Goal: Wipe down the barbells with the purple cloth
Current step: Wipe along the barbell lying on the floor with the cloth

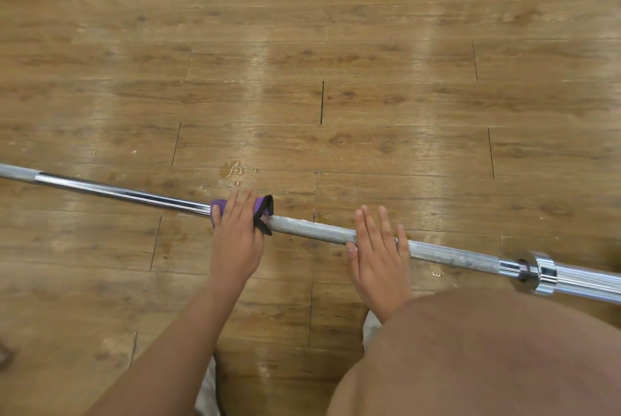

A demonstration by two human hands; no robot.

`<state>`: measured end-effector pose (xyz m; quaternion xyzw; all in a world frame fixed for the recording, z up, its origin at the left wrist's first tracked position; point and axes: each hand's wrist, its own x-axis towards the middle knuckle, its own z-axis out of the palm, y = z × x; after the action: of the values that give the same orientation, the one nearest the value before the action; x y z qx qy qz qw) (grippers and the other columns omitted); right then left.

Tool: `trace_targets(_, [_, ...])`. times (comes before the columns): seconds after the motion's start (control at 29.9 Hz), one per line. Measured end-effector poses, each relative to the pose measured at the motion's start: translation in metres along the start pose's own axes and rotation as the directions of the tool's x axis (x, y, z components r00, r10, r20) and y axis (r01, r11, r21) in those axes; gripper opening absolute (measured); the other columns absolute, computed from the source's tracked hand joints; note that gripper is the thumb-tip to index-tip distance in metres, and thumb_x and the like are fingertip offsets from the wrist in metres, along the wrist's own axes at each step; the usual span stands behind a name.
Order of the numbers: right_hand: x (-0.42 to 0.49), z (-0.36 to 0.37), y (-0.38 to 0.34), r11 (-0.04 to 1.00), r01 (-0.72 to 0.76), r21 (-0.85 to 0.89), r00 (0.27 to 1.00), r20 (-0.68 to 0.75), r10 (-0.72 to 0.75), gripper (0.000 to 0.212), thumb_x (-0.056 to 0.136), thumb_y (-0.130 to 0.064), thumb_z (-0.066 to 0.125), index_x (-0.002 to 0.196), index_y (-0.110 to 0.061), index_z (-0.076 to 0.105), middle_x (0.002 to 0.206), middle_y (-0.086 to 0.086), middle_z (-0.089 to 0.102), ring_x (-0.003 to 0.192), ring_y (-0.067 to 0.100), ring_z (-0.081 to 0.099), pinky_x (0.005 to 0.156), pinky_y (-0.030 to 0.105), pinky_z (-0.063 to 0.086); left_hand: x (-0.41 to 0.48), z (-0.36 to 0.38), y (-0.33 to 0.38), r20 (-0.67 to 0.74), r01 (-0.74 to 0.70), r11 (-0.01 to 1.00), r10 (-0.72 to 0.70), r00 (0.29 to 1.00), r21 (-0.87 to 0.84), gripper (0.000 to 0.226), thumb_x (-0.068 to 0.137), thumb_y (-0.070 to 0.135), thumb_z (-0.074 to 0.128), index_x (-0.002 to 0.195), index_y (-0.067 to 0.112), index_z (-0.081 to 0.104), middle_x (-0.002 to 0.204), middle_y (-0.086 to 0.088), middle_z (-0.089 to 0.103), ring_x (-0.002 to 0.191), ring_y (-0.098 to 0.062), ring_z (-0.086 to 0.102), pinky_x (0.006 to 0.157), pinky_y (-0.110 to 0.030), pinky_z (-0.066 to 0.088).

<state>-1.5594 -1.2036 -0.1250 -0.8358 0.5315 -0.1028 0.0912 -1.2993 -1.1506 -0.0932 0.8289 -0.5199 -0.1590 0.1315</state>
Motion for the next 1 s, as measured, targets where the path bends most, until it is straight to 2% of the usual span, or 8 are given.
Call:
trace_targets(0.07, [0.002, 0.000, 0.001, 1.000, 0.001, -0.010, 1.000, 0.003, -0.001, 0.056, 0.105, -0.035, 0.029, 0.156, -0.014, 0.037, 0.161, -0.002, 0.036, 0.154, 0.022, 0.021, 0.122, 0.051, 0.019, 0.018, -0.005, -0.005, 0.015, -0.002, 0.999, 0.001, 1.000, 0.045, 0.052, 0.101, 0.023, 0.036, 0.150, 0.009, 0.042, 0.160, -0.005, 0.037, 0.154, -0.023, 0.018, 0.124, -0.052, 0.005])
trace_targets(0.17, [0.004, 0.001, 0.002, 1.000, -0.003, -0.009, 1.000, 0.011, 0.003, 0.056, 0.105, -0.035, 0.027, 0.156, -0.014, 0.037, 0.161, -0.001, 0.037, 0.154, 0.022, 0.021, 0.122, 0.051, 0.019, 0.016, -0.005, -0.006, -0.016, 0.012, 1.000, -0.012, 1.000, 0.028, 0.049, 0.103, 0.016, 0.046, 0.151, 0.011, 0.042, 0.161, -0.003, 0.035, 0.155, -0.021, 0.015, 0.124, -0.052, 0.006])
trace_targets(0.3, [0.010, -0.001, 0.002, 1.000, -0.009, -0.003, 1.000, 0.022, 0.009, 0.056, 0.105, -0.035, 0.026, 0.155, -0.013, 0.038, 0.160, -0.001, 0.039, 0.153, 0.023, 0.022, 0.122, 0.052, 0.020, -0.017, 0.001, 0.001, -0.045, 0.025, 0.992, -0.030, 0.999, -0.122, 0.072, 0.093, -0.002, 0.047, 0.159, 0.014, 0.025, 0.168, 0.004, 0.018, 0.154, -0.007, -0.004, 0.125, -0.045, 0.001])
trace_targets(0.4, [0.012, -0.004, 0.002, 1.000, -0.018, 0.019, 0.999, 0.050, 0.017, 0.057, 0.106, -0.036, 0.024, 0.157, -0.014, 0.035, 0.161, -0.001, 0.036, 0.154, 0.022, 0.018, 0.123, 0.052, 0.018, -0.013, 0.006, 0.001, -0.052, 0.015, 0.990, -0.023, 0.998, -0.138, 0.073, 0.094, -0.003, 0.047, 0.160, 0.013, 0.021, 0.169, 0.003, 0.012, 0.153, -0.004, -0.011, 0.124, -0.043, -0.002])
trace_targets(0.57, [0.021, -0.007, 0.004, 0.999, -0.016, 0.036, 0.996, 0.091, 0.013, 0.056, 0.106, -0.035, 0.028, 0.159, -0.015, 0.029, 0.162, -0.001, 0.034, 0.156, 0.022, 0.013, 0.124, 0.050, 0.013, 0.016, 0.004, -0.003, -0.028, -0.056, 0.997, 0.054, 0.998, -0.057, 0.062, 0.099, 0.008, 0.046, 0.158, 0.012, 0.028, 0.167, 0.002, 0.018, 0.155, -0.014, 0.002, 0.126, -0.047, -0.001])
trace_targets(0.67, [0.026, -0.008, 0.006, 0.998, -0.023, 0.051, 0.994, 0.107, 0.018, 0.056, 0.106, -0.034, 0.031, 0.159, -0.015, 0.028, 0.163, -0.001, 0.032, 0.156, 0.022, 0.012, 0.124, 0.050, 0.012, 0.013, -0.001, -0.010, -0.007, -0.083, 0.995, 0.083, 0.997, -0.062, 0.061, 0.099, 0.022, 0.032, 0.159, 0.014, 0.026, 0.168, 0.005, 0.015, 0.155, -0.009, -0.001, 0.125, -0.042, -0.003])
trace_targets(0.8, [0.035, -0.012, 0.006, 0.998, -0.025, 0.052, 0.992, 0.126, 0.018, 0.056, 0.106, -0.034, 0.031, 0.158, -0.014, 0.030, 0.161, 0.001, 0.036, 0.155, 0.023, 0.015, 0.123, 0.051, 0.015, 0.006, 0.001, -0.015, -0.021, -0.074, 0.992, 0.072, 0.997, -0.102, 0.068, 0.096, 0.007, 0.039, 0.160, 0.012, 0.020, 0.169, 0.005, 0.010, 0.155, -0.010, -0.006, 0.124, -0.043, -0.002])
trace_targets(1.0, [0.051, -0.013, 0.011, 0.999, -0.022, 0.038, 0.986, 0.166, 0.016, 0.056, 0.106, -0.036, 0.028, 0.157, -0.013, 0.033, 0.159, 0.002, 0.040, 0.154, 0.025, 0.020, 0.122, 0.052, 0.017, 0.050, -0.002, 0.002, -0.070, -0.024, 0.997, 0.019, 0.997, -0.070, 0.061, 0.094, 0.000, 0.049, 0.154, 0.007, 0.037, 0.163, -0.005, 0.031, 0.155, -0.023, 0.013, 0.124, -0.047, -0.002])
